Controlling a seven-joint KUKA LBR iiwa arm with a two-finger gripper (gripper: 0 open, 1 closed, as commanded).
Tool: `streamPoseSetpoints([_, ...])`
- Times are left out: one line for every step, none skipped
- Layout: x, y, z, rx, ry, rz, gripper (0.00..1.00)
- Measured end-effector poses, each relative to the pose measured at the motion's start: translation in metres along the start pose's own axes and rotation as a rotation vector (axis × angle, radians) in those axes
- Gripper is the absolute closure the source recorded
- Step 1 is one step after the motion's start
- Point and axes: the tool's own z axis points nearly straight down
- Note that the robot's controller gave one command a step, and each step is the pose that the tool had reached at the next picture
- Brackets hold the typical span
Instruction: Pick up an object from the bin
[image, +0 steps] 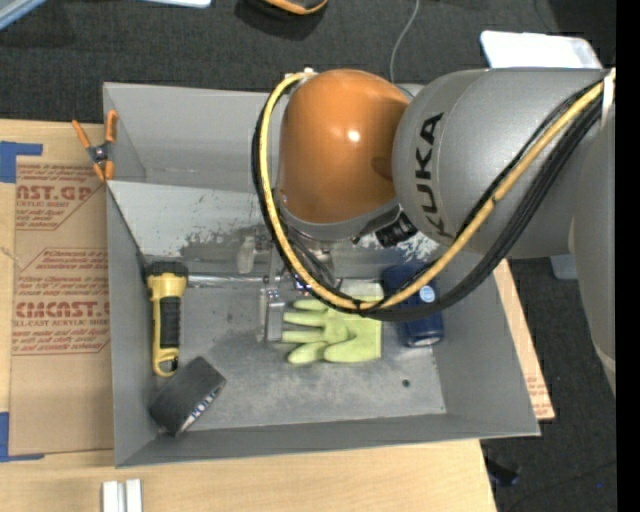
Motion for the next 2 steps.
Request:
streamPoseSetpoints([-0.016,-0.032,-0.021,0.002,-0.004,0.026,0.0])
streamPoseSetpoints([-0.028,-0.034,0.017,-0.004,-0.011,-0.016,0.0])
